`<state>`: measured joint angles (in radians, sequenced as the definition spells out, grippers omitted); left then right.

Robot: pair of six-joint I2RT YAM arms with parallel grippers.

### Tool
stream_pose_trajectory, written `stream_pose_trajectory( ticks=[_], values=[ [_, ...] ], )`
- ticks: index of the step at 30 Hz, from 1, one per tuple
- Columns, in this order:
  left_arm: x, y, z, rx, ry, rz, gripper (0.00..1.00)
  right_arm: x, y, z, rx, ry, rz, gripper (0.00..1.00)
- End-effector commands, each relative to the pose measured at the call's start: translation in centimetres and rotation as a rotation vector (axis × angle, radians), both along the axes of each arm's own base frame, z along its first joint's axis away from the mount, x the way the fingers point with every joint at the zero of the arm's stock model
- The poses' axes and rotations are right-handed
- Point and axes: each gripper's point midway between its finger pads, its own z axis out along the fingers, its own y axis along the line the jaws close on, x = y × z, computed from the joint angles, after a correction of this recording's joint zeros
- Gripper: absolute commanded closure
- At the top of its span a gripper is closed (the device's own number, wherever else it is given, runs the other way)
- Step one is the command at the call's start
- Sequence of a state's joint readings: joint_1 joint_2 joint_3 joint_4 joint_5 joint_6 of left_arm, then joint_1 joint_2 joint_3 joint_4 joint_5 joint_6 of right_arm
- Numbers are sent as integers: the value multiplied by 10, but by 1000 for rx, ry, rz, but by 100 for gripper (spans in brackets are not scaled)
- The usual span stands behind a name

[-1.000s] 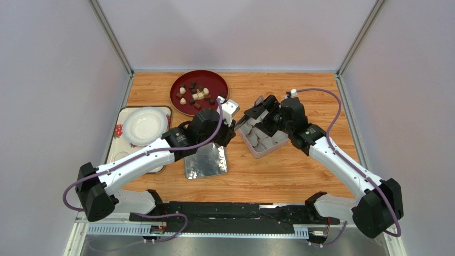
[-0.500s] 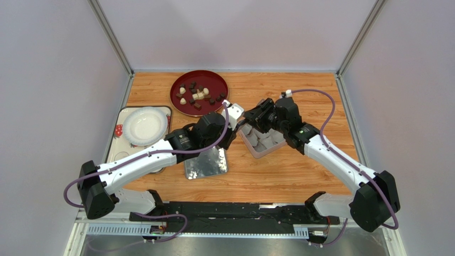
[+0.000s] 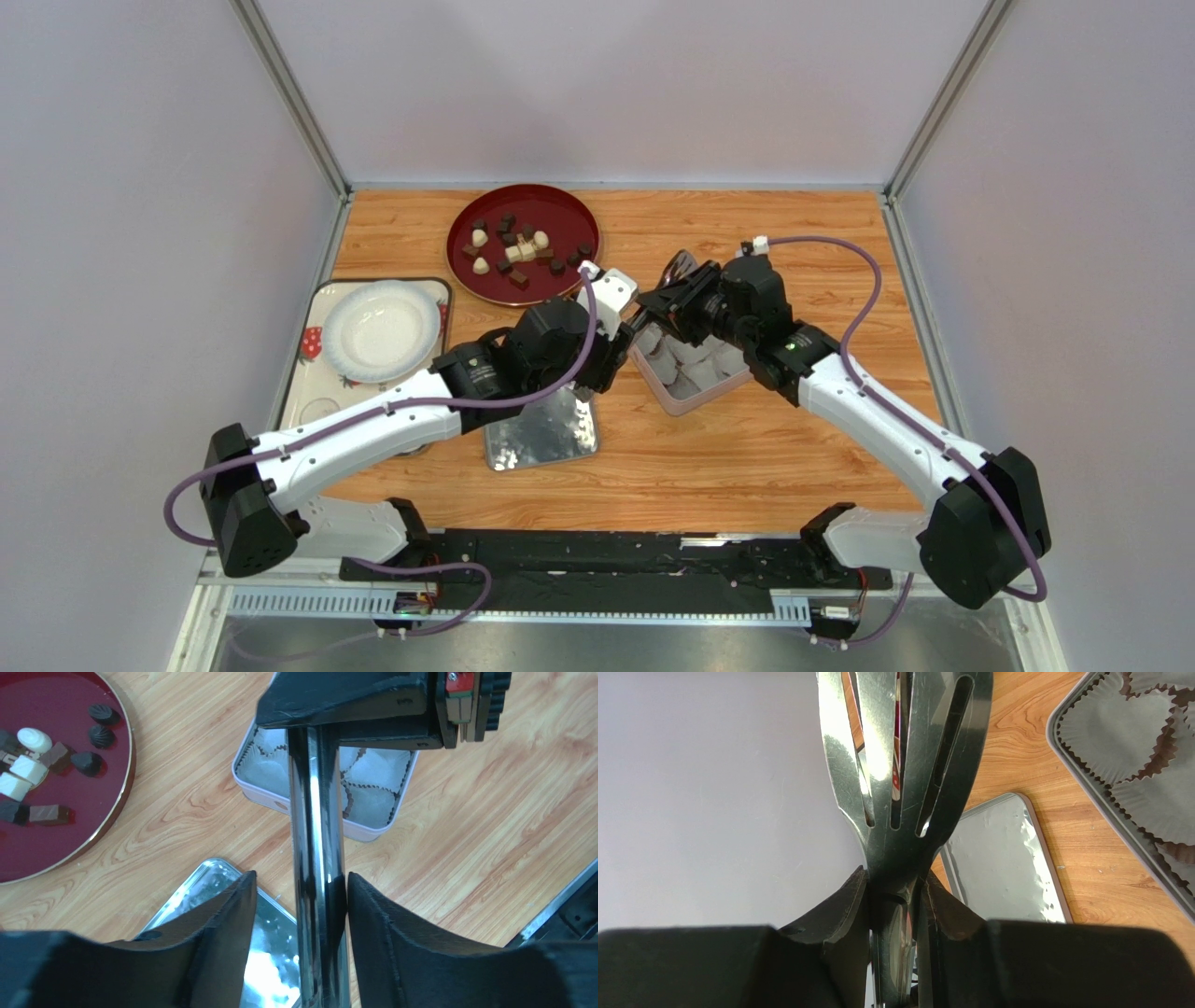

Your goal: Pack the chocolate

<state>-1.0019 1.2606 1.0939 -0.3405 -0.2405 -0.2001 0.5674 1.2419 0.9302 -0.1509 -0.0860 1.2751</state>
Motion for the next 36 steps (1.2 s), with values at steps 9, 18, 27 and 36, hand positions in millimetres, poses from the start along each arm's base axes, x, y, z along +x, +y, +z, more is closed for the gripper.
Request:
stream_pose_trajectory(
  ticks=[9, 18, 27, 36],
  values=[
    [5, 4, 31, -246, 19, 154, 25, -3, 0, 19, 26, -70, 12, 100],
    [1, -10, 32, -417, 139, 70, 22, -7, 3, 30, 78, -114, 33, 100],
    [-6, -19, 31, -506, 235, 21, 28, -8, 5, 45, 151, -166, 48, 100],
    [-11, -28, 30, -573, 274, -16, 37, -8, 1, 41, 194, -145, 27, 100]
  ],
)
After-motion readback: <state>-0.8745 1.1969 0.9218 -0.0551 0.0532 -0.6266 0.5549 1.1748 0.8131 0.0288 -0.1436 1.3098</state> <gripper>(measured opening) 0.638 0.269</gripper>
